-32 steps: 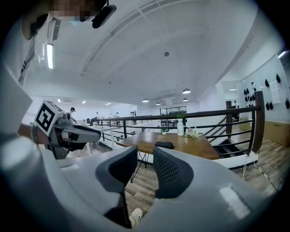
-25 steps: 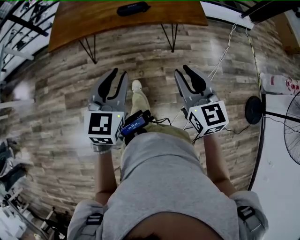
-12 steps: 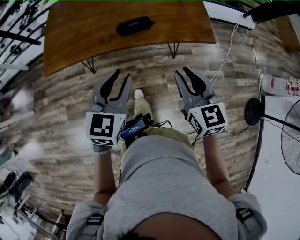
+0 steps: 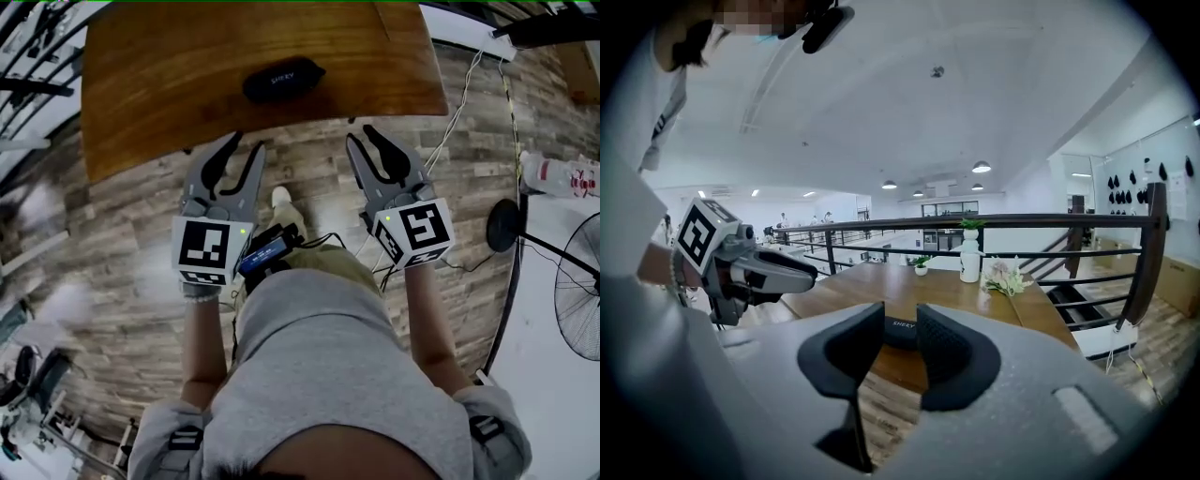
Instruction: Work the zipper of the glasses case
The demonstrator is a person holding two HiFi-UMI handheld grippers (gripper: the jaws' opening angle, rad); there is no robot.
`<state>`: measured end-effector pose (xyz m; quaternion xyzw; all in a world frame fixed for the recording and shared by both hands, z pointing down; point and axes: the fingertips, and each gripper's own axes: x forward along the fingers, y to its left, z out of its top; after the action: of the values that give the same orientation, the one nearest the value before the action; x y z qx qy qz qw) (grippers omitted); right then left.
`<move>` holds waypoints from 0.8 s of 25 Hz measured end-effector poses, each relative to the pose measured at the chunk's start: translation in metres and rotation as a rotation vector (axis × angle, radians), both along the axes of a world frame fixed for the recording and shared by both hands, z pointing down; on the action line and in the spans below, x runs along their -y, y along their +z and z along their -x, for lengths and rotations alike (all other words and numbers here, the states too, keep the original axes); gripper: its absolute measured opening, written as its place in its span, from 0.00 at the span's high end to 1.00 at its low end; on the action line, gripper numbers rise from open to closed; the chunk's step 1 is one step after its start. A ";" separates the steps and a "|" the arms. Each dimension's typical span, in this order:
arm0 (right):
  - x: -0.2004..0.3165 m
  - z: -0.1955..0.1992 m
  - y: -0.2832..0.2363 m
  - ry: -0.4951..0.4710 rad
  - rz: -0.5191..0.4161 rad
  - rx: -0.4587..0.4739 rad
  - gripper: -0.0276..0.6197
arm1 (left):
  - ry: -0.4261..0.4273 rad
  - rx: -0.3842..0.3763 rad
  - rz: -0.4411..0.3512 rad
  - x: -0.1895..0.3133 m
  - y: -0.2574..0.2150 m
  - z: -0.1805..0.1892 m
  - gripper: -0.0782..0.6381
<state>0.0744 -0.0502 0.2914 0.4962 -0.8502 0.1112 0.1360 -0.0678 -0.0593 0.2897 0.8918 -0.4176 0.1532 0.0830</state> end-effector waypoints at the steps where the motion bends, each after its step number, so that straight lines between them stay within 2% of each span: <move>1: 0.006 0.001 0.001 0.001 0.004 -0.008 0.79 | 0.006 0.000 0.004 0.005 0.002 0.001 0.72; 15: 0.043 0.015 0.032 0.015 0.063 -0.058 0.79 | 0.077 0.045 0.058 0.056 0.037 0.011 0.69; 20: 0.050 0.015 0.049 0.006 0.088 -0.081 0.78 | 0.105 0.084 0.078 0.071 0.053 0.008 0.67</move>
<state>0.0590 -0.1000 0.3401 0.4962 -0.8369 0.1288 0.1916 -0.0754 -0.1304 0.3425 0.9013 -0.3672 0.2106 0.0920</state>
